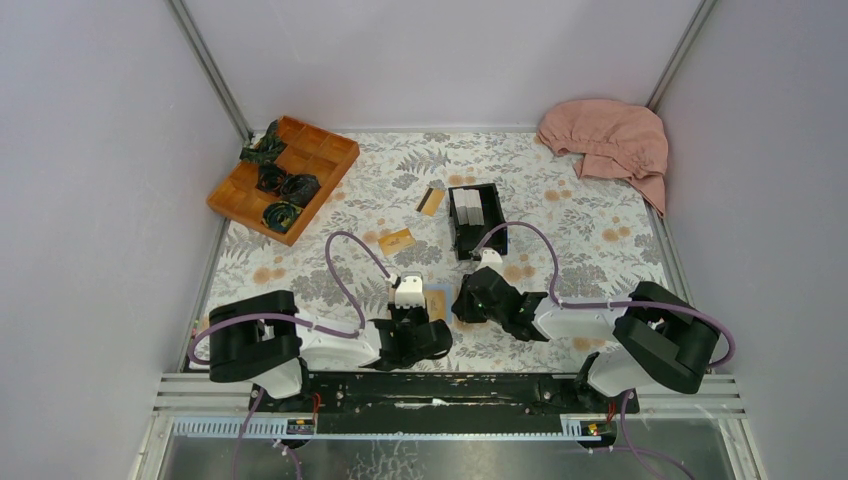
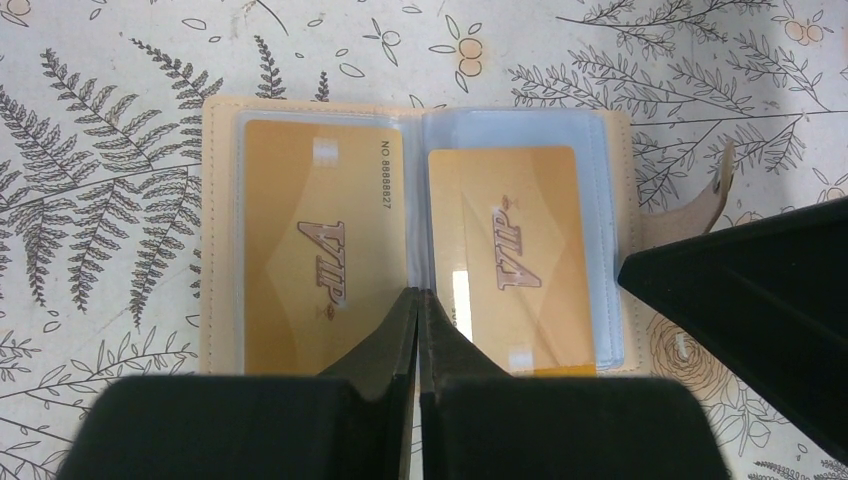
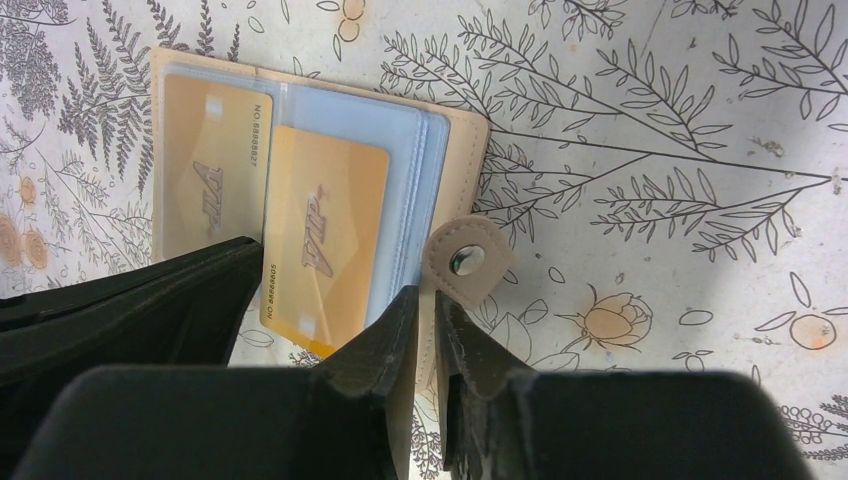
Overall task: Put the credit cards into the card holder
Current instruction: Insert the credit card into the card holder.
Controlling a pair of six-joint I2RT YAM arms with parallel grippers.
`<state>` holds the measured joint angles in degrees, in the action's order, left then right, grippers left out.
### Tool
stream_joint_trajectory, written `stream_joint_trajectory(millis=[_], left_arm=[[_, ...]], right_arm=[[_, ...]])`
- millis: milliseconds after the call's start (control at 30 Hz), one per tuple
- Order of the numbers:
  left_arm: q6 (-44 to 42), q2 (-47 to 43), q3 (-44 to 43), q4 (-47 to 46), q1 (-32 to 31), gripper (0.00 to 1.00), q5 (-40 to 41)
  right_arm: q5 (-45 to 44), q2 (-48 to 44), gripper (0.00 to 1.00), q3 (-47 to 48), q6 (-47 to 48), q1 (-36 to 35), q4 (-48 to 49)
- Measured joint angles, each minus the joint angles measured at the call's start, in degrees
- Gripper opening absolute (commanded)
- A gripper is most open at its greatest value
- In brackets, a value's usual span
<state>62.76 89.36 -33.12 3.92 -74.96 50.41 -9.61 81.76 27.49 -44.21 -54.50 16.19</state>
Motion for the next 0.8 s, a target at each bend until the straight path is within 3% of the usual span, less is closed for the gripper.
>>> stream_joint_trajectory(millis=[333, 800], left_arm=[[-0.26, -0.70, -0.92, 1.18, -0.02, 0.15, 0.26], [3.17, -4.52, -0.96, 6.75, -0.33, 0.19, 2.95]], right_arm=[[-0.46, 0.00, 0.22, 0.02, 0.00, -0.31, -0.02], [-0.57, -0.11, 0.27, 0.63, 0.04, -0.66, -1.05]])
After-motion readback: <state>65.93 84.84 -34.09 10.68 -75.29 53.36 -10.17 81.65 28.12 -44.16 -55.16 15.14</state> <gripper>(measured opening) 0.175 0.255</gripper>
